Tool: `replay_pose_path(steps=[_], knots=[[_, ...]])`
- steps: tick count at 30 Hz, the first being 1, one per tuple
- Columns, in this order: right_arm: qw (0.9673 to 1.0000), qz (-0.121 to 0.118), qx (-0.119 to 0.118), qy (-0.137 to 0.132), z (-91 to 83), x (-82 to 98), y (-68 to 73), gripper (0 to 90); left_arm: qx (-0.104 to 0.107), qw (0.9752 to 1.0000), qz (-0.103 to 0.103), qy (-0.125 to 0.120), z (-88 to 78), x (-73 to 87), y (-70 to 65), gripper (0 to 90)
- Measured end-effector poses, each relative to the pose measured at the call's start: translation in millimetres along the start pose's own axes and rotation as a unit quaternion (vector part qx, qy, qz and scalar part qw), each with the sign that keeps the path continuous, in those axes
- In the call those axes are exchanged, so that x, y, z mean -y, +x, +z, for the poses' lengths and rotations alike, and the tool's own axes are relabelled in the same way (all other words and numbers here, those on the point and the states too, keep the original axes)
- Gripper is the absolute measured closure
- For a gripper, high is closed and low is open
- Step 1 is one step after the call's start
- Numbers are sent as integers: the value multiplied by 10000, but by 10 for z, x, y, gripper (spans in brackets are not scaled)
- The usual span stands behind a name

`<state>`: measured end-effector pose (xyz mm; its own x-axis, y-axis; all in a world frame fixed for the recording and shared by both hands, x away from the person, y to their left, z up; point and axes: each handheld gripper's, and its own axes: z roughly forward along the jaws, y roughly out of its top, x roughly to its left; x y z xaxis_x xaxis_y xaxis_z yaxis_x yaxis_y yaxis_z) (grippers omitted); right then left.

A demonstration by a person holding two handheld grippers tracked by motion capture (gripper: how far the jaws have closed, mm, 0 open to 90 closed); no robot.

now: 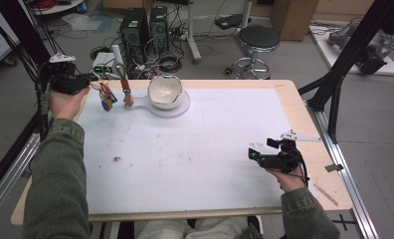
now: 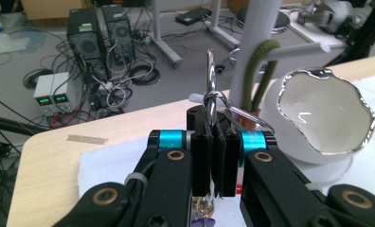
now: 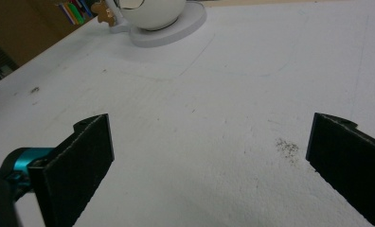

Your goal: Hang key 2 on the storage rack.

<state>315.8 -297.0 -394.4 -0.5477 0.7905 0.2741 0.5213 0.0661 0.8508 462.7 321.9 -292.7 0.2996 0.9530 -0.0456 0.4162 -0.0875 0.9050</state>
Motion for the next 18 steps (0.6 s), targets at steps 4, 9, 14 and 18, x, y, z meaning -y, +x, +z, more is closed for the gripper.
replay_pose_path(steps=[4,9,14,18], knots=[[10000,15,-14,5,3,7,-9,6,-120,9999,-58,9,-31,1,45,869],[10000,65,-19,15,11,11,-10,6,-240,9997,-44,0,-81,-4,82,870],[10000,52,-60,10,17,6,-9,6,-297,9995,-74,31,-51,9,117,869],[10000,77,-52,15,18,6,-20,6,-262,9996,-92,36,22,23,101,870]])
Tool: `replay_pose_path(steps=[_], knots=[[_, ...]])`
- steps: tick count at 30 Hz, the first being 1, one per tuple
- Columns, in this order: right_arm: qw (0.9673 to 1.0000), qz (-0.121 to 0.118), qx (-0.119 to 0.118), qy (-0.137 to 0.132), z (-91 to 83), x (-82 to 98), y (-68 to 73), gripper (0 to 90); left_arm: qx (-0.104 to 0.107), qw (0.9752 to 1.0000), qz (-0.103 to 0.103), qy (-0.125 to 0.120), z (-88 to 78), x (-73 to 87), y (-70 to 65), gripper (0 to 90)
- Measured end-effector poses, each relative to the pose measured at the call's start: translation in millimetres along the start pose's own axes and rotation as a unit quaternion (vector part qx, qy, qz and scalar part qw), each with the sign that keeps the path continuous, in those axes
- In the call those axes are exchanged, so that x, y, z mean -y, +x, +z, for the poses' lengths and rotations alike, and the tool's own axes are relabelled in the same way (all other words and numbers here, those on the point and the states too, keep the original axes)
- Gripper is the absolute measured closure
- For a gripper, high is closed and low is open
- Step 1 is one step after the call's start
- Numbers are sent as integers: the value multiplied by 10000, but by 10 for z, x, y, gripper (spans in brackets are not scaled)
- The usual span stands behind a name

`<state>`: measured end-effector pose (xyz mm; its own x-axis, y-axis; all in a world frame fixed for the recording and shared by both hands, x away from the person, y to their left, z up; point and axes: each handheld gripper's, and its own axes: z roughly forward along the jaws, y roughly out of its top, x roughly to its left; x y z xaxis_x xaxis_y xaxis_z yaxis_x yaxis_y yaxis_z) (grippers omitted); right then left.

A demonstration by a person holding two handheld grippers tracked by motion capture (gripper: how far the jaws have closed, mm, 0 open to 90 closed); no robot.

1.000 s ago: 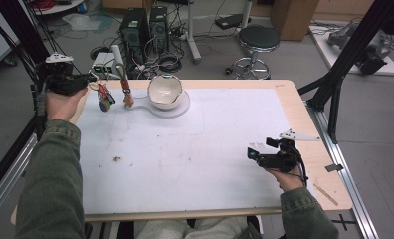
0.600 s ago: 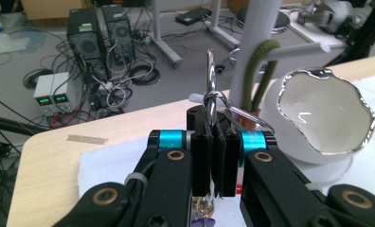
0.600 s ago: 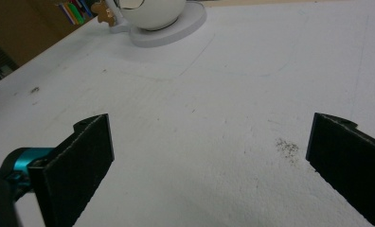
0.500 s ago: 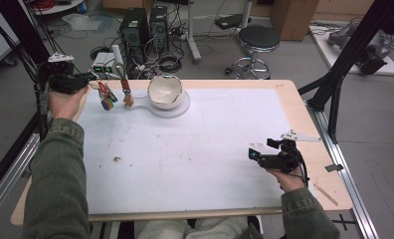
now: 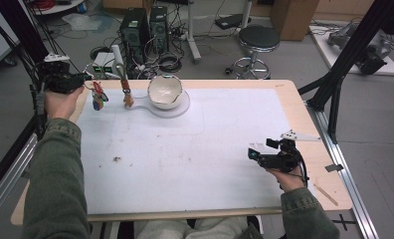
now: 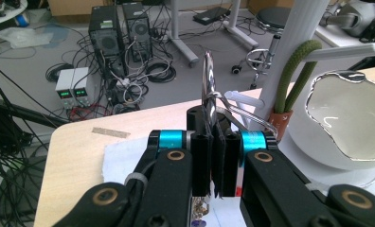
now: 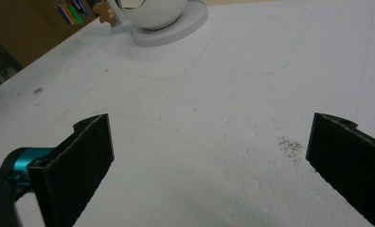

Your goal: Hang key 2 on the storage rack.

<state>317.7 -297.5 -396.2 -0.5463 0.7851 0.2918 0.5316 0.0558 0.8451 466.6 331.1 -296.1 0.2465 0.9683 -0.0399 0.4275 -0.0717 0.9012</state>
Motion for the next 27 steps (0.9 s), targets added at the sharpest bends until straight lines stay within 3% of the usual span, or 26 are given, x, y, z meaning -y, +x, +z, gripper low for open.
replay_pose_path(steps=[9,13,23,27], knots=[[10000,-5,-11,-23,-2,14,-27,6,271,9991,306,-121,128,-77,-206,869],[10000,22,-19,-31,-13,17,-30,6,296,9986,442,-69,165,-109,-293,869],[9999,78,-43,-60,-29,23,-45,6,460,9974,502,242,268,-57,-356,869],[9999,113,-66,-58,-35,22,-42,6,384,9968,523,467,294,-36,-362,865]])
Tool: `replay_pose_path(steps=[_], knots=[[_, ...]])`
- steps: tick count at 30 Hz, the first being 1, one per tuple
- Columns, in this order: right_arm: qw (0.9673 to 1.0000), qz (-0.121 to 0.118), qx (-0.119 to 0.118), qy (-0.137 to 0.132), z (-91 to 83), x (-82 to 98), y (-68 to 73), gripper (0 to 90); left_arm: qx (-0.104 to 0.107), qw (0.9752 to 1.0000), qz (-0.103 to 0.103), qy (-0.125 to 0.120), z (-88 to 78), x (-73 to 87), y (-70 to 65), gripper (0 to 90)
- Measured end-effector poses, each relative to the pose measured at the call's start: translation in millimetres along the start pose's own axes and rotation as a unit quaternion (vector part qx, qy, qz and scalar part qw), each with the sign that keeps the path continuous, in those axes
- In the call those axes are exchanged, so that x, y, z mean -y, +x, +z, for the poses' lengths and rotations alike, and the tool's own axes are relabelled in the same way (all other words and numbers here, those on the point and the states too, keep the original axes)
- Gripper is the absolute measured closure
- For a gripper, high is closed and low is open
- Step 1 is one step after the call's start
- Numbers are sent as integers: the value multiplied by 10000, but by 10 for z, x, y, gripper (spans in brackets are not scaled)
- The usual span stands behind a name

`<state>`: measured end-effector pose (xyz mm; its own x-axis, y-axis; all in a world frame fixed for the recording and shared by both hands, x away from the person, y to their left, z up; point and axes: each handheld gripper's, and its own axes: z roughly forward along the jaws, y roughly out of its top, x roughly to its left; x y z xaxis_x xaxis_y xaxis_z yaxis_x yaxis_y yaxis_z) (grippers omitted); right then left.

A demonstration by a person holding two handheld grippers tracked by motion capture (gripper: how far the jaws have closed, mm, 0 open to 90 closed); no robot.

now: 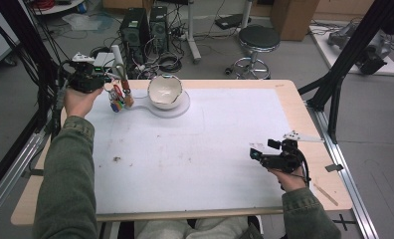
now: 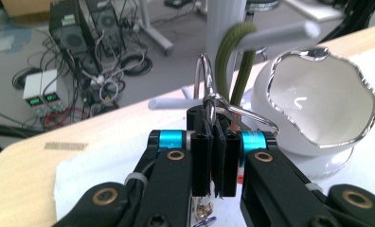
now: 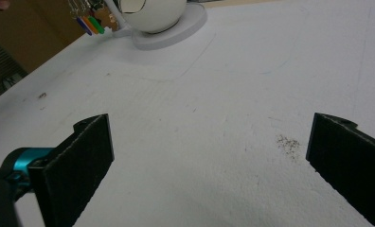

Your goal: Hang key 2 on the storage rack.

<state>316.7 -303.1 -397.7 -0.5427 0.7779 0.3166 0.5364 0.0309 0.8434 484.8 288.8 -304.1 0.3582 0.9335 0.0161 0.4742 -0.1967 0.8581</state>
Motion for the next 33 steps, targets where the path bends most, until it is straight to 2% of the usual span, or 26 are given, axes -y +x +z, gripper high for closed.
replay_pose_path(steps=[2,5,7,8,11,14,18,20,24,28,33], knots=[[10000,-3,-12,4,5,2,1,5,73,9999,-67,-108,-9,18,-3,849],[10000,9,-10,4,7,2,5,5,249,9987,-270,-366,-63,19,31,722],[10000,34,7,12,6,2,4,5,260,9975,-433,-484,-97,9,54,596],[10000,29,16,0,6,2,0,5,259,9971,-471,-535,-115,6,58,514],[10000,44,11,-1,4,1,1,5,122,9962,-530,-687,-183,1,61,349],[10000,18,17,-17,12,1,2,5,187,9950,-604,-779,-228,12,85,260],[10000,35,8,10,14,0,7,5,225,9946,-660,-763,-265,48,93,126],[10000,26,16,10,17,0,6,5,228,9942,-752,-741,-283,67,89,17],[10000,23,31,6,20,0,1,5,265,9916,-766,-1012,-360,123,66,16],[10000,15,39,6,20,1,-1,5,192,9932,-709,-902,-389,182,56,16],[10000,27,76,-23,15,4,-6,5,235,9912,-814,-1020,-444,267,64,16]])
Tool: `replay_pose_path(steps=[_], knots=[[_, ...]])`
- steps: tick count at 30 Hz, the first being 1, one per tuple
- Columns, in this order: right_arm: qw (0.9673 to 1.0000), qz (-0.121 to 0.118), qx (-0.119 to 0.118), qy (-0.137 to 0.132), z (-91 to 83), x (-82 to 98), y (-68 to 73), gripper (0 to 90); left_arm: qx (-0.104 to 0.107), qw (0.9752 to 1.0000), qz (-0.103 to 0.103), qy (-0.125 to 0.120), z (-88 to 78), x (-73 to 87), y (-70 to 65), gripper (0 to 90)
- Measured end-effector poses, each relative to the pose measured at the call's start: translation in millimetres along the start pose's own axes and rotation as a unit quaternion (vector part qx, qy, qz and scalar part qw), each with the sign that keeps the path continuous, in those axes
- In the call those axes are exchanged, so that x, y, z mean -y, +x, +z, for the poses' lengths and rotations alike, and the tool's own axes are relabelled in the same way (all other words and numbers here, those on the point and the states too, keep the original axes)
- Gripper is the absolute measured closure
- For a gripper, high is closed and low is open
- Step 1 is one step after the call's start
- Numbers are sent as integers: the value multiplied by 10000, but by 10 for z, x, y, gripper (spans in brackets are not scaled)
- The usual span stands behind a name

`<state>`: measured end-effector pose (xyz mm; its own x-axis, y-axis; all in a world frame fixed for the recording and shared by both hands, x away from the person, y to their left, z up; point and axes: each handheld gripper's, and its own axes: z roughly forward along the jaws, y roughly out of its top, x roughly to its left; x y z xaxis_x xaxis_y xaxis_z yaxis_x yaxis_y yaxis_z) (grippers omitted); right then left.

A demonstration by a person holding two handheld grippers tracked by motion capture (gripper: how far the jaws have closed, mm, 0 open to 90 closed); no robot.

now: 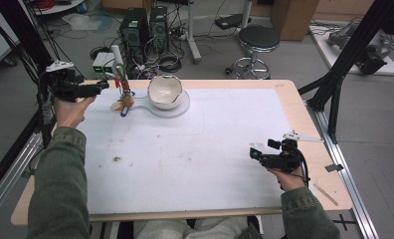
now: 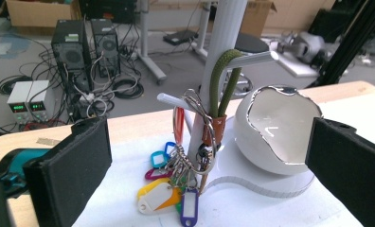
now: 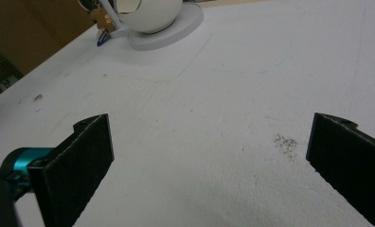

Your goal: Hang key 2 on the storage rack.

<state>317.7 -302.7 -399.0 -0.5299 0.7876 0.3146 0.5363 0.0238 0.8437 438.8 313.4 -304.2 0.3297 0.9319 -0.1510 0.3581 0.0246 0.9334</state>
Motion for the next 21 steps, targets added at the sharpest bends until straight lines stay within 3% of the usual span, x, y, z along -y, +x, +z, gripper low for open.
replay_pose_path(steps=[21], knots=[[9999,3,110,18,-10,34,-32,5,-63,9999,30,89,-258,465,-87,16]])
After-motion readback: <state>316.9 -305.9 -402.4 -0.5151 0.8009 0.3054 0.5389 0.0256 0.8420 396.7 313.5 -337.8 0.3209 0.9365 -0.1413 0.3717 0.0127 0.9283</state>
